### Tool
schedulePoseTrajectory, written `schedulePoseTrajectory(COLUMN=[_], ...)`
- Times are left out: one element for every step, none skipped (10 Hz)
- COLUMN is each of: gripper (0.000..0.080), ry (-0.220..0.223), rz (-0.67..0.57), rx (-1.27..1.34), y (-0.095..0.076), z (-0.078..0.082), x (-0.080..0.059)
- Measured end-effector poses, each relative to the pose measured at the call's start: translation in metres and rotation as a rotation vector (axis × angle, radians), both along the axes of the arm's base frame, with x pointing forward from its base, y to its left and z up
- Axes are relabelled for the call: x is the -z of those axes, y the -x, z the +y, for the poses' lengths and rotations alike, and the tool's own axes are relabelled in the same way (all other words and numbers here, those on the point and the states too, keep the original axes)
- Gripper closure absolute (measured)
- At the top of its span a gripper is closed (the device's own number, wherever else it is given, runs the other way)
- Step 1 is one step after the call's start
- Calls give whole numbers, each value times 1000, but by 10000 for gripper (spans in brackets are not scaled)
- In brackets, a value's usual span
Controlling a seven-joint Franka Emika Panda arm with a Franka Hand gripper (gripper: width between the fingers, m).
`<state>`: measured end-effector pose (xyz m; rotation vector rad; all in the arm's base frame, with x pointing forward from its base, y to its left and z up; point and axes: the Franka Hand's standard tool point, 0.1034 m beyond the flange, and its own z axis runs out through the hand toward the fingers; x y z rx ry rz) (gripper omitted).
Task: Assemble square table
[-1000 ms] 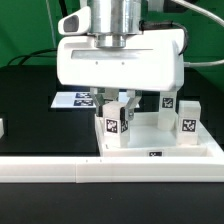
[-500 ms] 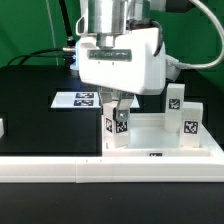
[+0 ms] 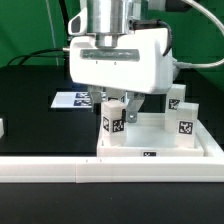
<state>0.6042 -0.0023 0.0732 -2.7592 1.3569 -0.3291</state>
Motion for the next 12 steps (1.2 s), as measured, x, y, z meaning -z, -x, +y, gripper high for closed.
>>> schedulePoseTrajectory(gripper=[158,158,151,151,150,150,150,150,150,150,150,150], ry=[32,49,74,88,94,111,119,131,146,156,174,186], rz=[6,20,29,35,39,42,41,41,45,48,53,57], rx=[-150,-250,-383,-462,-491,-562,-600,-650,-710,-753,-829,-891], y=[-1,-1,-2,-2,-2,-3,-3,-4,-3,-3,-3,-1], z=[-2,-4,-7,-9,-6,-2,0,3,1,0,2,5], x=[-1,-1,-1,0,1,1,0,-1,-1,-1,-1,-1])
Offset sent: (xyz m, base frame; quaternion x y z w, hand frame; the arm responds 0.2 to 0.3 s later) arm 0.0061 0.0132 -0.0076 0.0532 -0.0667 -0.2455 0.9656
